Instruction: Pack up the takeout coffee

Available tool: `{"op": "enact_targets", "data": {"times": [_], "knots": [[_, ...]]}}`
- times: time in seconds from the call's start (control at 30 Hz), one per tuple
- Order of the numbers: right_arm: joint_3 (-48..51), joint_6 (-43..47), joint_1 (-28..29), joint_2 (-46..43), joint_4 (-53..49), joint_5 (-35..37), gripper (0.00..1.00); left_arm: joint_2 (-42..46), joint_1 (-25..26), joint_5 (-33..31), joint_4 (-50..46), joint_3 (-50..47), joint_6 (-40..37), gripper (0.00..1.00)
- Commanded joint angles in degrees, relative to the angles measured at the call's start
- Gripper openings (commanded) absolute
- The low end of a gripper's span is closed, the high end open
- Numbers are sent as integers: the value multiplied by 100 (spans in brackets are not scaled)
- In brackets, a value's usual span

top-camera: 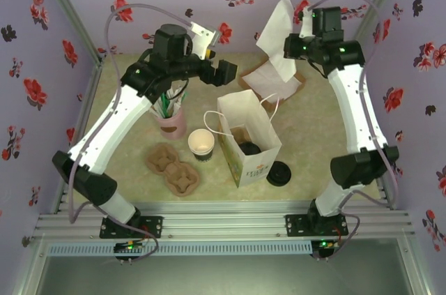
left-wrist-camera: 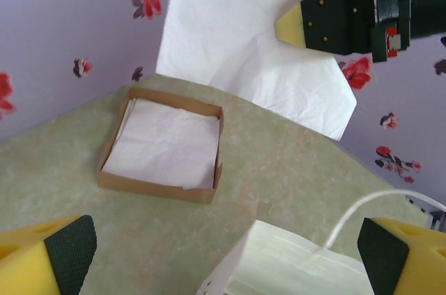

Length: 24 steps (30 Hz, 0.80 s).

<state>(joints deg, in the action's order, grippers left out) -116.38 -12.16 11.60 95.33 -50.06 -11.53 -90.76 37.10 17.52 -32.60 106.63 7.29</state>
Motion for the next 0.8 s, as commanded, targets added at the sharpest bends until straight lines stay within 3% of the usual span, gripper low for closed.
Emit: {"op": "enact_targets", "data": {"times": [0.0,0.3,0.5,0.77], "knots": [[251,-93,-30,-424,35,-874,0,443,268,-394,-274,-63,-718,99],[659,-387,46,-1478,-65,-2326,0,1192,1094,-704,-527,-98,-1541,99],[686,-386,523,-1687,-492,-2593,0,1340,1585,-1223,-594,-72,-1998,99],[1111,-216,1317,-1911,-660,-2679,0,1192,1991,-1436,-991,-37,-2771,99]]}}
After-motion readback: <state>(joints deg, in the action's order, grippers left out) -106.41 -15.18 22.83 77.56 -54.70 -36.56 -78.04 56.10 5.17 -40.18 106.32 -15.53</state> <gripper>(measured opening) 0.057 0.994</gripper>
